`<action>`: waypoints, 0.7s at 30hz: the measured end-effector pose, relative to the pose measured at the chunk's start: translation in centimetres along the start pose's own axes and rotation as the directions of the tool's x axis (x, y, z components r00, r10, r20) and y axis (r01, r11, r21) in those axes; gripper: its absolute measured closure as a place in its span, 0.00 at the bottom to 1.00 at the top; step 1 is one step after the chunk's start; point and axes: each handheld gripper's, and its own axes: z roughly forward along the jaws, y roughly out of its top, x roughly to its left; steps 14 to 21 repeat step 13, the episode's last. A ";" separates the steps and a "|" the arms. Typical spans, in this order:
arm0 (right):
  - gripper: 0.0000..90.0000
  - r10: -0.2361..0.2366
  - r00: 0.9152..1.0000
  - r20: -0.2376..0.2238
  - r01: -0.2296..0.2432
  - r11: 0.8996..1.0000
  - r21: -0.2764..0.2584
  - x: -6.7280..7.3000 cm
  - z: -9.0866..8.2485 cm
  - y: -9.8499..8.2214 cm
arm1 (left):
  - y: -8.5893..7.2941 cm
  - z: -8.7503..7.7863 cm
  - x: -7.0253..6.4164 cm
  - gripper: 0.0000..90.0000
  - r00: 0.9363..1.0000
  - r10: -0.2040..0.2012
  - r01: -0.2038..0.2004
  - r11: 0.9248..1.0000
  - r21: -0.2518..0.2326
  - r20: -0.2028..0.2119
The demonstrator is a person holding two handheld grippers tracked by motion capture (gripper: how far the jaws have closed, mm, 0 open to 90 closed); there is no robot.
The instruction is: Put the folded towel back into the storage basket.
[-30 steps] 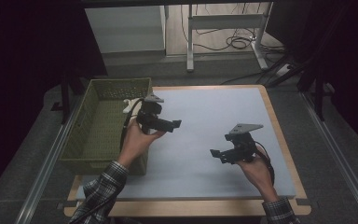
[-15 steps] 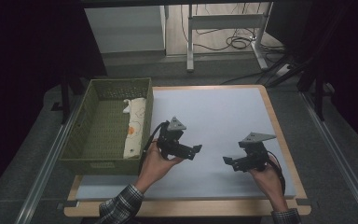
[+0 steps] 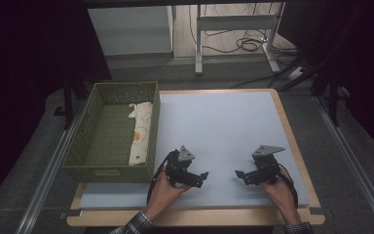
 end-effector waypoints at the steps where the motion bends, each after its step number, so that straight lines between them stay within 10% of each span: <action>1: 0.03 -0.003 1.000 0.001 0.003 1.000 0.014 0.0 0.3 -0.3 | -0.5 0.4 0.1 0.00 1.000 -0.009 0.009 1.000 0.024 -0.001; 21: 0.02 -0.041 0.999 0.034 0.040 0.999 0.015 0.4 0.8 -0.7 | -1.3 1.5 -0.1 0.00 0.998 0.023 -0.018 0.996 0.090 -0.059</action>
